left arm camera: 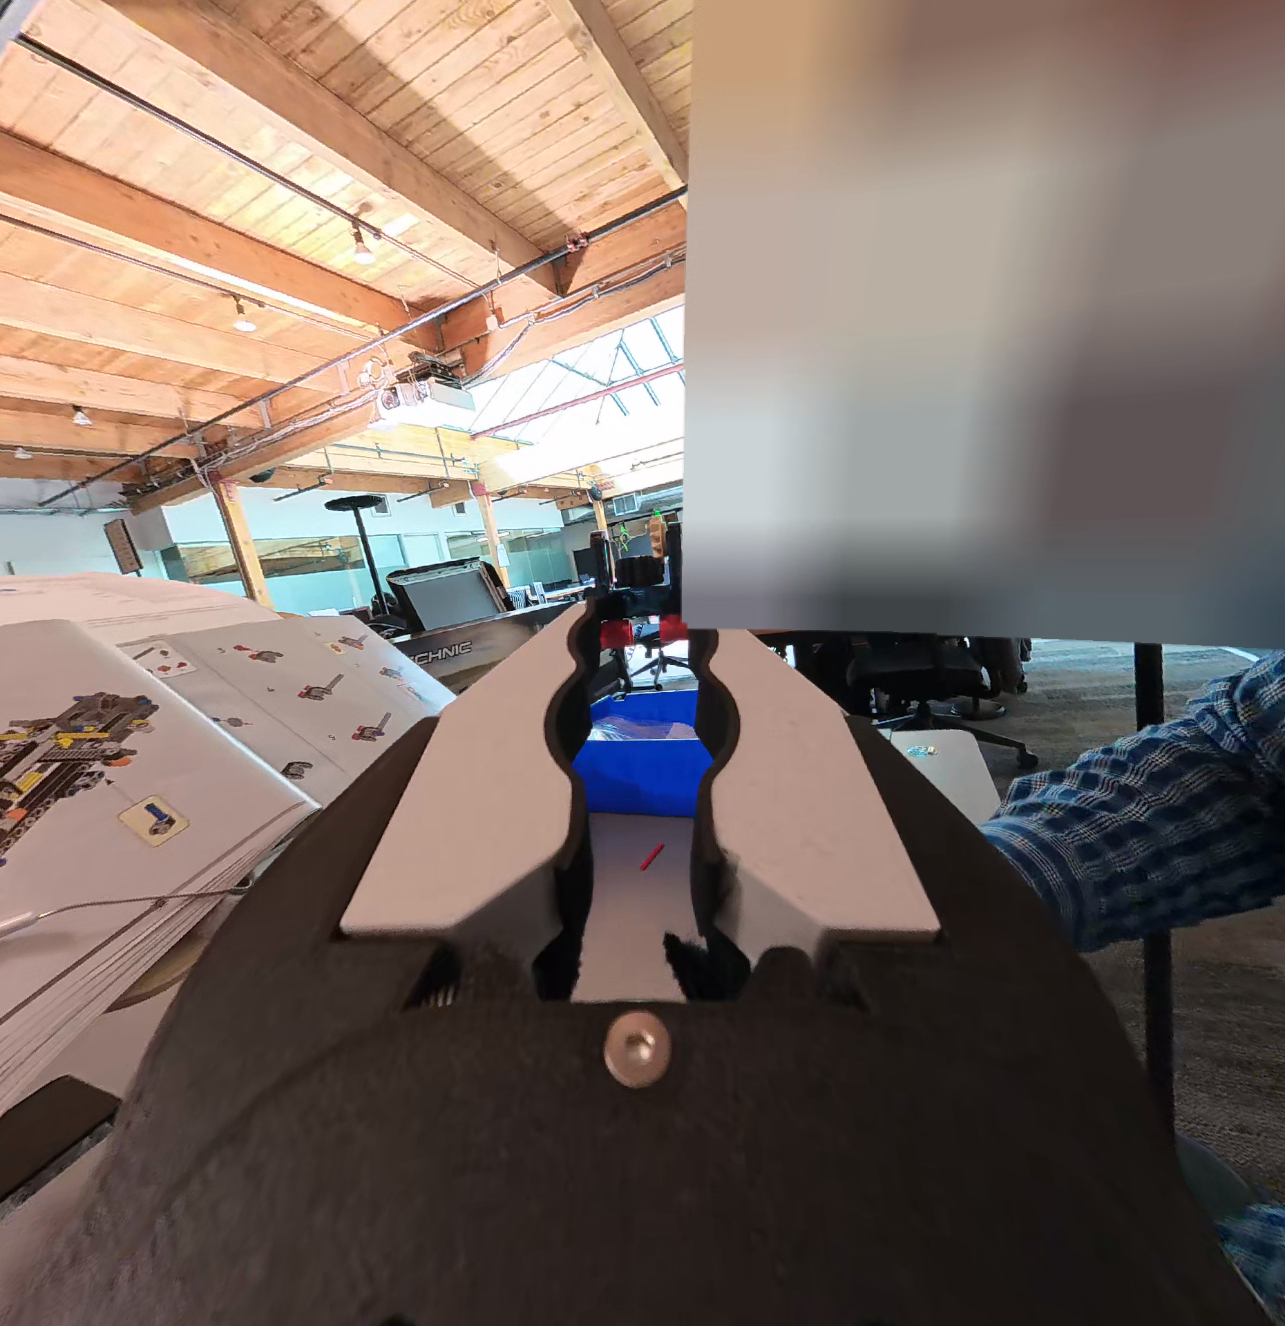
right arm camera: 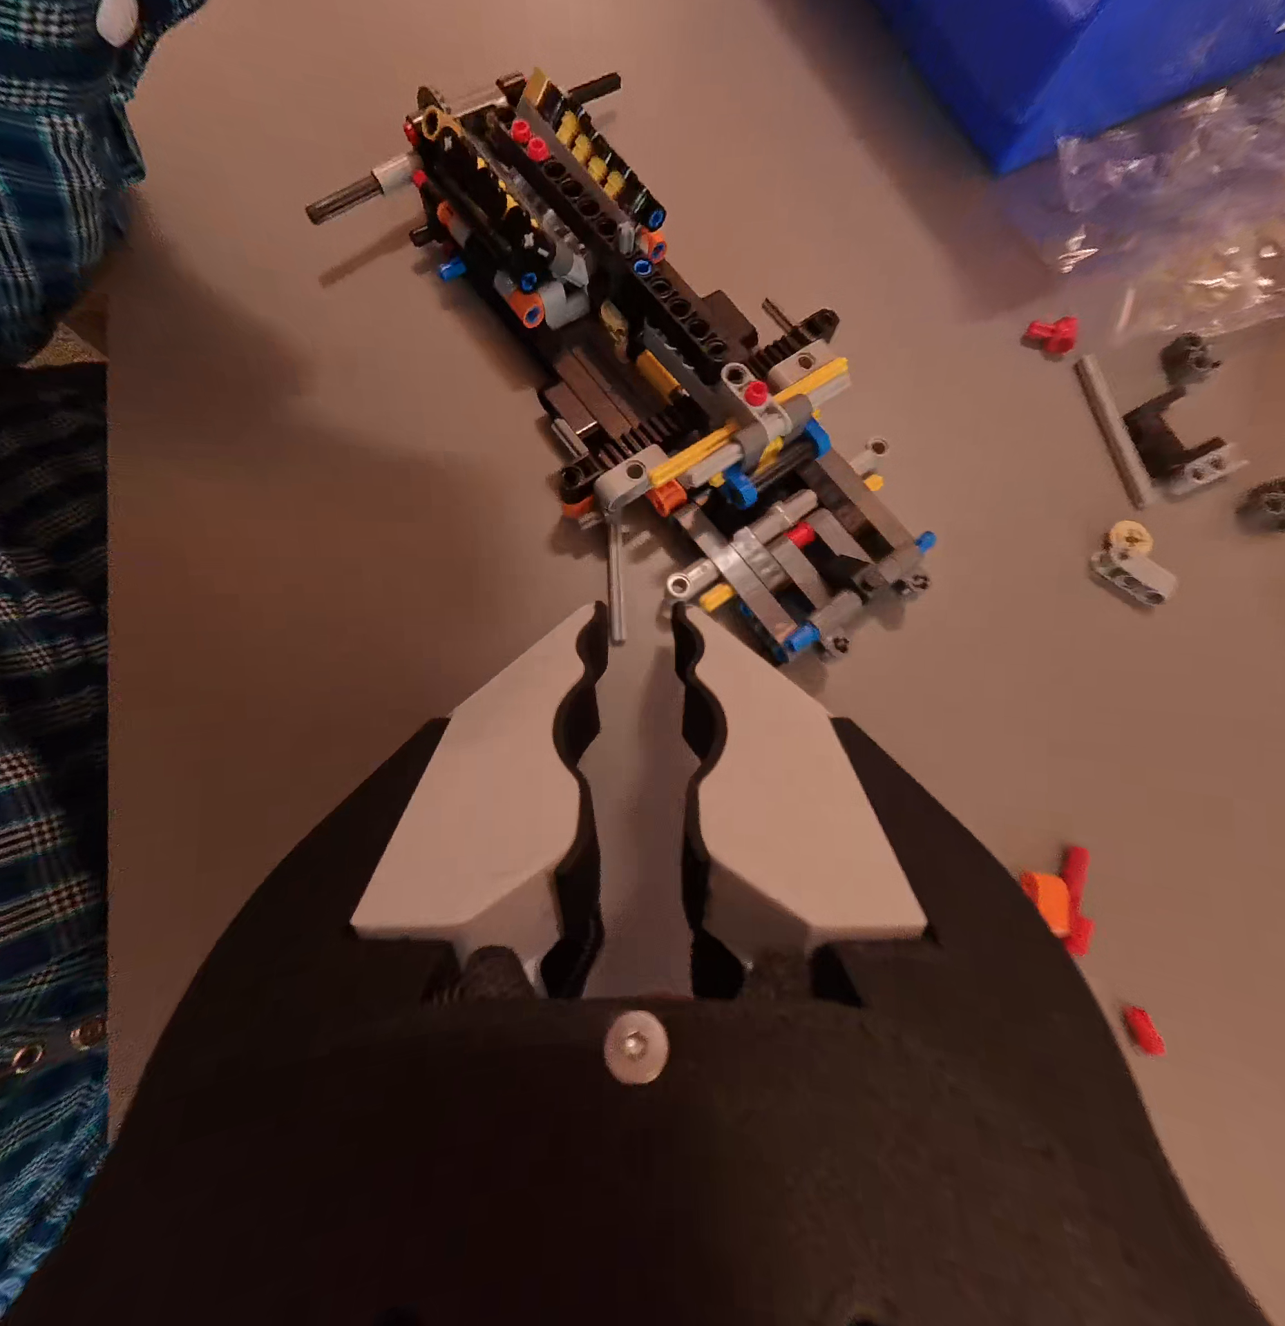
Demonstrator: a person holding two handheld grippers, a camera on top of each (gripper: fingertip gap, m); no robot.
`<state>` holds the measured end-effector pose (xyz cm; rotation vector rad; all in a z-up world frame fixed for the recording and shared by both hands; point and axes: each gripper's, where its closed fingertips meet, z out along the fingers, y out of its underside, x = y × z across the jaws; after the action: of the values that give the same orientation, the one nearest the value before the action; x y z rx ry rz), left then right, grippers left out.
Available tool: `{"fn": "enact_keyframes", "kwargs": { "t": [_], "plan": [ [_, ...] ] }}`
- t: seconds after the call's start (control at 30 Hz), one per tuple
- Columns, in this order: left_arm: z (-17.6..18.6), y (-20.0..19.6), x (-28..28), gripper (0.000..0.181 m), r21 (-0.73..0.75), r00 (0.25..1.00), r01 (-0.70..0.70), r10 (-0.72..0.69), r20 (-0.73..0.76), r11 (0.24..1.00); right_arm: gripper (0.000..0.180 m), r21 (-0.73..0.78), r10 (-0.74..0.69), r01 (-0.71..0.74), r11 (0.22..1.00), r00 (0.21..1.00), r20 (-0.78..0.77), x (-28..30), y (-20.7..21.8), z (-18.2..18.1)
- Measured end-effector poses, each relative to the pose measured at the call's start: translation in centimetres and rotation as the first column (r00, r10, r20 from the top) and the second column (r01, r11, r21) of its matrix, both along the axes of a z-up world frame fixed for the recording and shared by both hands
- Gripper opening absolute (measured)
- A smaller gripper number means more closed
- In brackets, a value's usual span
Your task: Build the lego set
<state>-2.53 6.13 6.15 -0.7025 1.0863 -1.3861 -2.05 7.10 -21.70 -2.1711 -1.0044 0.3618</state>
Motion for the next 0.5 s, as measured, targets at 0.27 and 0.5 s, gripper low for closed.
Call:
{"fn": "enact_keyframes", "kwargs": {
  "t": [0.27,0.5],
  "plan": [
    [-0.5,0.8,-0.4,0.022,0.012,1.0,-0.024,0.024,0.008,1.0,0.005,-0.024,0.023,-0.022,0.999,0.999,0.025,-1.2,0.1,-1.3],
    [-0.8,1.0,-0.3,0.022,0.017,0.999,-0.046,0.046,0.015,0.999,0.0,-0.05,0.009,-0.007,0.999,1.0,0.028,-0.2,-1.2,-1.1]
  ]
}}
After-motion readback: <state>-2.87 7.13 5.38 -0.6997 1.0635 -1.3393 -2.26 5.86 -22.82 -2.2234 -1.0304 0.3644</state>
